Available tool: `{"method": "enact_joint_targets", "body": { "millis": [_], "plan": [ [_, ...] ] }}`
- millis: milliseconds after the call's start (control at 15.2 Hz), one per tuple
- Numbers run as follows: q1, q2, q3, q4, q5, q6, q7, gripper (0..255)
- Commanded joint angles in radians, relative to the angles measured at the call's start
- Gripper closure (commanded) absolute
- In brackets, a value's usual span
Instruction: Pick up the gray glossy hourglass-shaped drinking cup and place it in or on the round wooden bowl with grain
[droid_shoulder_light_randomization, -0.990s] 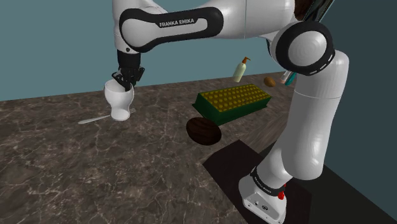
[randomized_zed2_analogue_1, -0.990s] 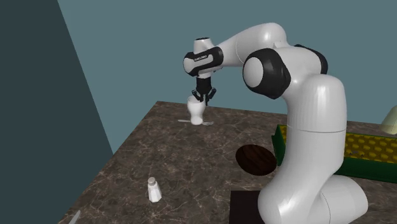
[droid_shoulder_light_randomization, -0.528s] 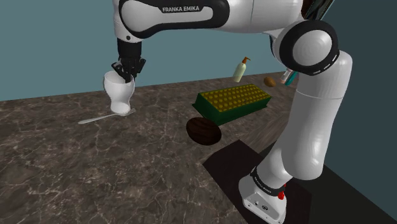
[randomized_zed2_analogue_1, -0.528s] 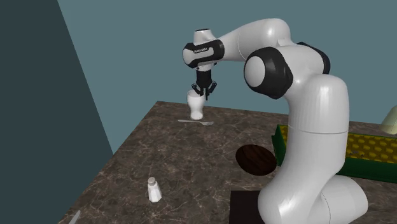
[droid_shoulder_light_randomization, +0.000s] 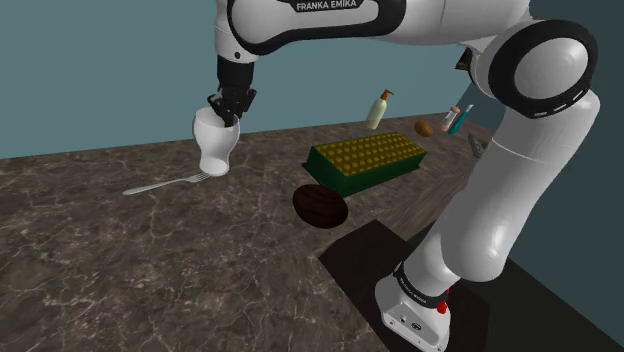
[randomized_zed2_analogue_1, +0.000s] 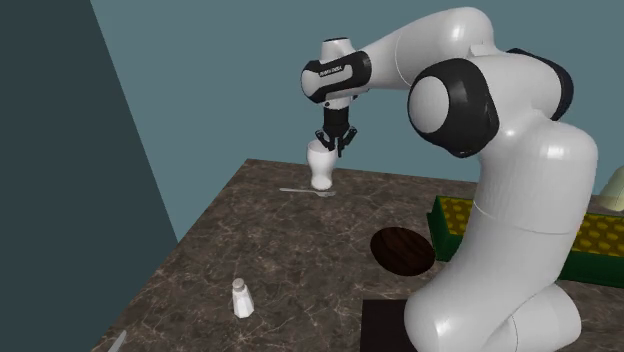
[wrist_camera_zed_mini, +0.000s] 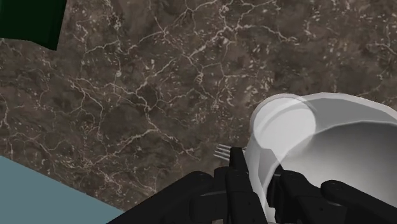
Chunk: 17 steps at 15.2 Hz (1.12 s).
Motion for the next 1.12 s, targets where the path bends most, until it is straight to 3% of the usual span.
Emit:
{"method": "enact_joint_targets", "body": {
  "millis": [0, 528, 1056],
  "plan": [
    [-0.021, -0.078, -0.009, -0.094, 0.019, 0.020, -0.034, 255],
    [-0.076, -0.361, -0.074, -0.388, 0.072, 0.043, -0.174, 255],
    [-0.119, -0.623, -0.172, -0.604, 0.069, 0.003, -0.318, 255]
  ]
}}
